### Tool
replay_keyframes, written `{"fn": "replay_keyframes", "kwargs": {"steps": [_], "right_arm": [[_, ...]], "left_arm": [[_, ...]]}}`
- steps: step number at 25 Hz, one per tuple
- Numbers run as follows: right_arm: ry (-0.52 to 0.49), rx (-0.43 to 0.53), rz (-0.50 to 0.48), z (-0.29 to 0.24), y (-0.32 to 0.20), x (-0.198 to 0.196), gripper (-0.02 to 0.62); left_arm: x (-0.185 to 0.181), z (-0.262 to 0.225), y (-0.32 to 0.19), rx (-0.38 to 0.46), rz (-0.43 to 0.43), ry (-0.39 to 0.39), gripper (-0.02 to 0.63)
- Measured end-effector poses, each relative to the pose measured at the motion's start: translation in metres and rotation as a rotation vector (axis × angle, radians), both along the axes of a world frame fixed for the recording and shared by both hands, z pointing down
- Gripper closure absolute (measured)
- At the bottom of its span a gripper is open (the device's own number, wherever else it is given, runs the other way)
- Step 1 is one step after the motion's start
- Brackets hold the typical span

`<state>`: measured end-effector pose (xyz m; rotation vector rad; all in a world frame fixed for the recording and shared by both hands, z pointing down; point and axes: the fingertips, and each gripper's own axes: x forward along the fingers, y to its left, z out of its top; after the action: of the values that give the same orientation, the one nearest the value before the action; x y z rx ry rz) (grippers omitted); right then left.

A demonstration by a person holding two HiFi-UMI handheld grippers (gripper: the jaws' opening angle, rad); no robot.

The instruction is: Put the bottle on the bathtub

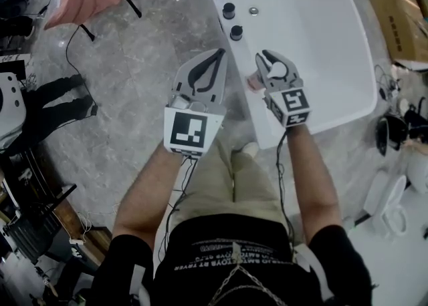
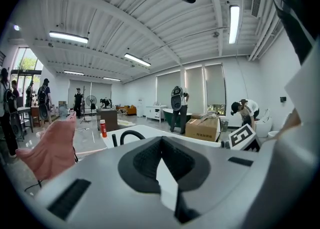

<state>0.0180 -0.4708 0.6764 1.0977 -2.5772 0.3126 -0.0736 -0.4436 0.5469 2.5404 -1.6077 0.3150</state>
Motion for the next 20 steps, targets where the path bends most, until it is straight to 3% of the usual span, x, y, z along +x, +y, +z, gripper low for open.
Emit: {"fn": "replay_keyframes", "kwargs": {"steps": [16,20], "right_arm": [[0.05,0.029,0.015,0.032,-0.016,-0.015,0.535],[0.055,0.052,-0.006,0.036,-0.007,-0.019,0.535]], "left_arm": [[-0.004,0.011,0.007,-0.032,-0.002,0.022,0.604],[-0.002,0.012,0.009,-0.033,0.022,-0.017,0.604]]}}
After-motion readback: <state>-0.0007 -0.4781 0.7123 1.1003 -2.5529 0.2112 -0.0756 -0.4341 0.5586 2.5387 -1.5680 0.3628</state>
